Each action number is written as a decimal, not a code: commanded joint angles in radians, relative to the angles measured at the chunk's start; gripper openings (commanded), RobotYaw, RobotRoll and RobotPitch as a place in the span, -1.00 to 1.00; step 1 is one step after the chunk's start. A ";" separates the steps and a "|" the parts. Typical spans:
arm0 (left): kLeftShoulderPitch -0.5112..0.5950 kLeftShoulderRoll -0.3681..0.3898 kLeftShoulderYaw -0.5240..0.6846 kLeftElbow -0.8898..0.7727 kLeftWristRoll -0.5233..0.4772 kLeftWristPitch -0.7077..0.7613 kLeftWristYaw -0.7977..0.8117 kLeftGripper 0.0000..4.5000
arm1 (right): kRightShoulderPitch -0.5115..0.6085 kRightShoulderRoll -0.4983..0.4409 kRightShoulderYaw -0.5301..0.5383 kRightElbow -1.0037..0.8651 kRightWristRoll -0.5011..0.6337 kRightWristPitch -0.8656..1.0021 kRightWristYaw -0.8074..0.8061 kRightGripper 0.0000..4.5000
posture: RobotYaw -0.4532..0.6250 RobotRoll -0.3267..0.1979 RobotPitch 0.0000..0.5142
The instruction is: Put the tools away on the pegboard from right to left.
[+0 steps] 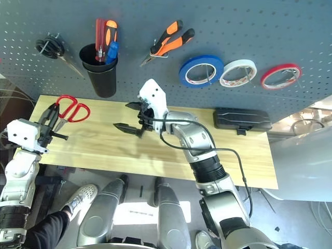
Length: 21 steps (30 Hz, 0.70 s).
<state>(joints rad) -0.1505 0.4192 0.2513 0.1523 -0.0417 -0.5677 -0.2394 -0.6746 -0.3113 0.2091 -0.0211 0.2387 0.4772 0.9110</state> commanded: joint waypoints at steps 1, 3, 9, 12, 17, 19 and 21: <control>-0.027 0.010 0.021 -0.021 -0.004 -0.021 0.022 -0.99 | -0.027 0.019 -0.022 -0.009 0.029 -0.029 -0.008 1.00 | 0.23 0.25 0.26; -0.062 0.009 0.030 -0.018 -0.014 0.009 0.037 -0.99 | -0.045 0.032 -0.030 0.001 0.031 -0.043 -0.018 1.00 | 0.23 0.25 0.25; -0.159 -0.004 0.053 0.021 -0.083 0.124 0.063 -0.99 | -0.073 0.054 -0.032 0.026 0.030 -0.068 -0.036 1.00 | 0.23 0.25 0.23; -0.184 -0.003 0.058 0.033 -0.101 0.140 0.058 -0.99 | -0.074 0.056 -0.030 0.031 0.029 -0.072 -0.038 1.00 | 0.23 0.25 0.23; -0.218 0.007 0.061 0.056 -0.104 0.147 0.060 -0.99 | -0.066 0.055 -0.029 0.027 0.029 -0.070 -0.046 1.00 | 0.23 0.25 0.22; -0.233 0.010 0.056 0.071 -0.101 0.144 0.056 -0.99 | -0.065 0.055 -0.029 0.028 0.029 -0.070 -0.048 1.00 | 0.22 0.25 0.21; -0.249 0.013 0.050 0.086 -0.099 0.132 0.048 -0.99 | -0.064 0.053 -0.029 0.027 0.029 -0.070 -0.050 1.00 | 0.22 0.25 0.21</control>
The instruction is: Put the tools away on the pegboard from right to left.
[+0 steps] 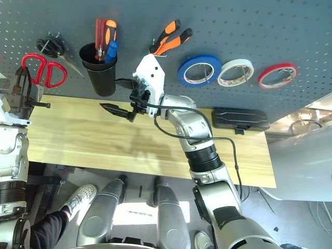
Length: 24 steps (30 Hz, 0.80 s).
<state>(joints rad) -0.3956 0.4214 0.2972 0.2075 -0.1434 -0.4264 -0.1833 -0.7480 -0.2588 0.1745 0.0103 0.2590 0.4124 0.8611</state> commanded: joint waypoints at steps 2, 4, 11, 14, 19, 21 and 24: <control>-0.020 0.010 0.002 0.042 0.003 -0.011 -0.009 -0.99 | 0.011 0.000 0.004 -0.004 0.008 -0.003 -0.003 1.00 | 0.20 0.25 0.19; -0.030 0.010 -0.002 0.050 0.005 -0.020 -0.015 -0.99 | 0.011 -0.001 0.003 -0.003 0.008 -0.004 -0.005 1.00 | 0.20 0.25 0.19; -0.033 0.007 -0.030 0.053 0.014 -0.062 -0.053 -0.99 | 0.021 -0.010 0.005 -0.008 0.006 -0.001 -0.010 1.00 | 0.19 0.25 0.18; -0.038 0.003 -0.029 0.056 0.011 -0.051 -0.047 -0.99 | 0.022 -0.012 0.004 -0.008 0.006 -0.002 -0.015 1.00 | 0.19 0.25 0.19; -0.081 0.002 -0.016 0.095 0.005 -0.043 -0.023 -0.99 | 0.017 -0.009 0.004 -0.001 0.006 -0.006 -0.018 1.00 | 0.20 0.25 0.20; -0.099 0.004 -0.015 0.117 0.003 -0.045 -0.022 -0.99 | 0.016 -0.008 0.005 0.003 0.005 -0.008 -0.019 1.00 | 0.20 0.25 0.21; -0.119 0.007 -0.018 0.144 0.007 -0.042 -0.020 -0.99 | 0.017 -0.008 0.006 0.008 0.003 -0.009 -0.021 1.00 | 0.20 0.25 0.22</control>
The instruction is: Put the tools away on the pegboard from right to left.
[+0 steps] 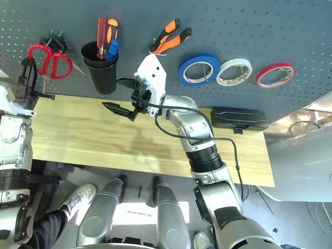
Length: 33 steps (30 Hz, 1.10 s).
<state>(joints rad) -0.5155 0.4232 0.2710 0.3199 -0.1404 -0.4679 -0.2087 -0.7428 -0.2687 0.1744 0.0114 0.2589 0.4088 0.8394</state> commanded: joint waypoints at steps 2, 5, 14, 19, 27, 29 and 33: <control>-0.013 0.005 0.003 0.060 0.012 0.008 0.010 -0.99 | 0.013 0.002 0.005 0.009 0.003 -0.003 -0.004 1.00 | 0.20 0.25 0.22; -0.026 0.004 -0.009 0.111 0.030 0.049 0.023 -0.99 | 0.013 0.003 0.004 0.016 -0.003 -0.001 -0.017 1.00 | 0.18 0.25 0.23; -0.096 -0.027 -0.050 0.208 0.060 0.129 0.043 -0.99 | 0.010 0.007 -0.025 0.094 -0.039 0.000 -0.122 1.00 | 0.17 0.25 0.25; -0.158 -0.030 -0.059 0.238 0.077 0.163 0.081 -0.99 | 0.020 0.014 -0.031 0.119 -0.044 -0.004 -0.149 1.00 | 0.17 0.25 0.26; -0.110 -0.024 -0.093 0.242 0.084 0.204 0.025 -0.47 | 0.075 0.022 -0.026 0.152 -0.057 -0.008 -0.182 1.00 | 0.15 0.25 0.24; -0.051 -0.030 -0.097 0.214 0.080 0.230 0.025 -0.16 | 0.131 0.027 -0.021 0.157 -0.074 0.029 -0.225 1.00 | 0.15 0.25 0.24; 0.036 -0.039 -0.117 0.180 0.086 0.276 0.016 0.41 | 0.191 0.046 -0.046 0.182 -0.102 0.081 -0.324 1.00 | 0.13 0.25 0.21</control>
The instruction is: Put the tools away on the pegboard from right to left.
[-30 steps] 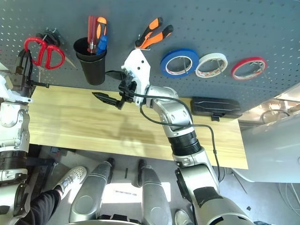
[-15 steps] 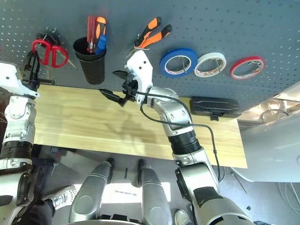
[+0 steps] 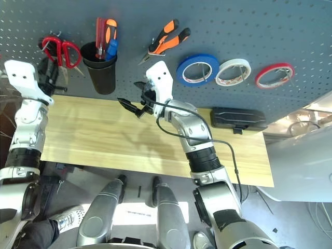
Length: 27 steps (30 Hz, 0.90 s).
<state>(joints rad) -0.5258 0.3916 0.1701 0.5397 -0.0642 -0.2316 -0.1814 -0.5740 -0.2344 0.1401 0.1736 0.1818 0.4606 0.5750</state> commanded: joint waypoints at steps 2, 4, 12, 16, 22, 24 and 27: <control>0.093 -0.021 -0.026 -0.054 0.010 0.076 -0.015 0.66 | 0.041 0.010 -0.031 0.059 -0.055 0.019 -0.127 1.00 | 0.13 0.25 0.21; 0.127 -0.033 -0.038 -0.065 0.013 0.107 -0.021 0.96 | 0.047 0.002 -0.056 0.102 -0.083 0.004 -0.196 1.00 | 0.11 0.25 0.18; 0.123 -0.066 -0.064 -0.034 0.030 0.214 -0.020 0.98 | 0.052 -0.057 -0.161 0.294 -0.147 -0.078 -0.372 1.00 | 0.07 0.25 0.22; 0.101 -0.077 -0.081 -0.004 0.044 0.240 -0.013 0.98 | 0.039 -0.088 -0.201 0.375 -0.139 -0.116 -0.373 1.00 | 0.04 0.25 0.23; 0.084 -0.093 -0.103 0.030 0.074 0.232 0.007 0.98 | 0.008 -0.132 -0.238 0.488 -0.134 -0.172 -0.351 1.00 | -0.01 0.25 0.25; 0.079 -0.097 -0.107 0.043 0.082 0.231 0.015 0.98 | 0.004 -0.146 -0.238 0.510 -0.136 -0.189 -0.330 1.00 | -0.02 0.25 0.25; 0.072 -0.106 -0.114 0.063 0.093 0.233 0.027 0.98 | -0.001 -0.172 -0.237 0.551 -0.143 -0.220 -0.296 1.00 | -0.04 0.25 0.23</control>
<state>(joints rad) -0.4693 0.2917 0.0638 0.5698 0.0152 -0.0070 -0.1633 -0.5878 -0.3923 -0.0929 0.6855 0.0394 0.2568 0.2578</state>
